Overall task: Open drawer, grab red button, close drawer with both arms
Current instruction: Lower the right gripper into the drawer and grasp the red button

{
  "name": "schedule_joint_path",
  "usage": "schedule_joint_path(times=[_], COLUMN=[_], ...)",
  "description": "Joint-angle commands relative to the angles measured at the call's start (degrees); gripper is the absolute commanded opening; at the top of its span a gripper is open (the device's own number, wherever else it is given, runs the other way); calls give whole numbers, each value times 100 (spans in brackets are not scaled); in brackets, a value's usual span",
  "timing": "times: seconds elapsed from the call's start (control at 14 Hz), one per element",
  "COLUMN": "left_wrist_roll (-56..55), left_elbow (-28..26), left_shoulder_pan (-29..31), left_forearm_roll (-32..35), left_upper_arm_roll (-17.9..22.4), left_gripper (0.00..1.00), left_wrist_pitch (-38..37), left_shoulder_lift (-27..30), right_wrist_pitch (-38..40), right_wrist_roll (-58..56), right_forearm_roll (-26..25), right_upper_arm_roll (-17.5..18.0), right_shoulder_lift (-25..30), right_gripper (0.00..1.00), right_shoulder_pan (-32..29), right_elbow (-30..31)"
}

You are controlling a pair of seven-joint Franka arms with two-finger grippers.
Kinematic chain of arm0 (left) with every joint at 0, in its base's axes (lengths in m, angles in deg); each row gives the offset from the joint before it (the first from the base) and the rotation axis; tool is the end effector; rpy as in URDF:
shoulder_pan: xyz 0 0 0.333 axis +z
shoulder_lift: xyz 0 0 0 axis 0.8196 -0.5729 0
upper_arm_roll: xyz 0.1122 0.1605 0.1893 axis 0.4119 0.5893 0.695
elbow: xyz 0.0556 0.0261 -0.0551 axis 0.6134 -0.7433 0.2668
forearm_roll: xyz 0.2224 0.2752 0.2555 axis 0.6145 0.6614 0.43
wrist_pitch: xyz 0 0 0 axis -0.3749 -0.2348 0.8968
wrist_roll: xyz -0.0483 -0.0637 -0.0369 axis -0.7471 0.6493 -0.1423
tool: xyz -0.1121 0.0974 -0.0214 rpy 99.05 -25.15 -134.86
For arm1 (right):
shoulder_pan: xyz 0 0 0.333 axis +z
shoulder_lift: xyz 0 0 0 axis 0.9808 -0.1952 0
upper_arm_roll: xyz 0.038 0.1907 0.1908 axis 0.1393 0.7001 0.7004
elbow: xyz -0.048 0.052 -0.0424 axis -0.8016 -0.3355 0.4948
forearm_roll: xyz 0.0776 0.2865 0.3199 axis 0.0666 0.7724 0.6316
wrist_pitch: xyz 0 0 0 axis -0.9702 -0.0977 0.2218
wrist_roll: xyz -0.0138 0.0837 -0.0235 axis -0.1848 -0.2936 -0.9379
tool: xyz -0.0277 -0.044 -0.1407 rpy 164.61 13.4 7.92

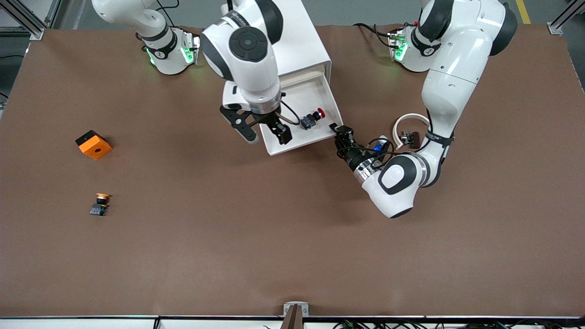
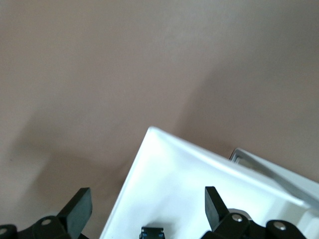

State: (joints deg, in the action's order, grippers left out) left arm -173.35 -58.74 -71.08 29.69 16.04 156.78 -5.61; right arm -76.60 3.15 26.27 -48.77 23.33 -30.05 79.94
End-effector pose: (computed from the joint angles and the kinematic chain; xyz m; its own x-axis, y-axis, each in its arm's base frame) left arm 0.5206 -0.3405 0.1297 -0.4722 0.8719 -0.1302 0.2524 -0.0078 -0.9676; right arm 0.4991 0.4939 0.3434 0.6710 -0.7412 -0.0213 -0.7415 -0.6706 -0.0204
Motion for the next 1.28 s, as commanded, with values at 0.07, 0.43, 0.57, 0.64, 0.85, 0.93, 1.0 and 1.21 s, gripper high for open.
schedule_joint_path(times=[0.07,0.43,0.57,0.64,0.85,0.93,1.0,1.21], left_wrist_roll=[459,538,538,538,695,818,968,1862], left_elbow=[421,412,412,412,430,421,430,430], left_shoulder_pan=[127,144,179,179,205,249,267,267], left_forearm_roll=[-337,-328,-293,-241,-187,-118,74,427], left_upper_arm_roll=[20,29,29,73,231,240,205,205], left_gripper=[36,100,100,100,100,100,100,100], left_wrist_pitch=[746,746,746,746,746,737,737,737], left_shoulder_lift=[-133,-169,-160,-134,-81,-55,-2,95], right_wrist_pitch=[-294,-417,-418,-418,-444,-487,-584,-698], right_wrist_roll=[528,738,880,880,941,977,986,1161], right_forearm_roll=[-261,-270,-288,-288,-288,-288,-288,-270], right_upper_arm_roll=[-74,-83,-83,-83,-92,-92,-92,-83], right_shoulder_lift=[-371,-696,-959,-1064,-1302,-1338,-1364,-1434], right_gripper=[100,100,100,100,100,100,100,100], right_shoulder_pan=[447,703,694,694,694,685,694,703], right_elbow=[-88,-228,-465,-545,-747,-765,-765,-774])
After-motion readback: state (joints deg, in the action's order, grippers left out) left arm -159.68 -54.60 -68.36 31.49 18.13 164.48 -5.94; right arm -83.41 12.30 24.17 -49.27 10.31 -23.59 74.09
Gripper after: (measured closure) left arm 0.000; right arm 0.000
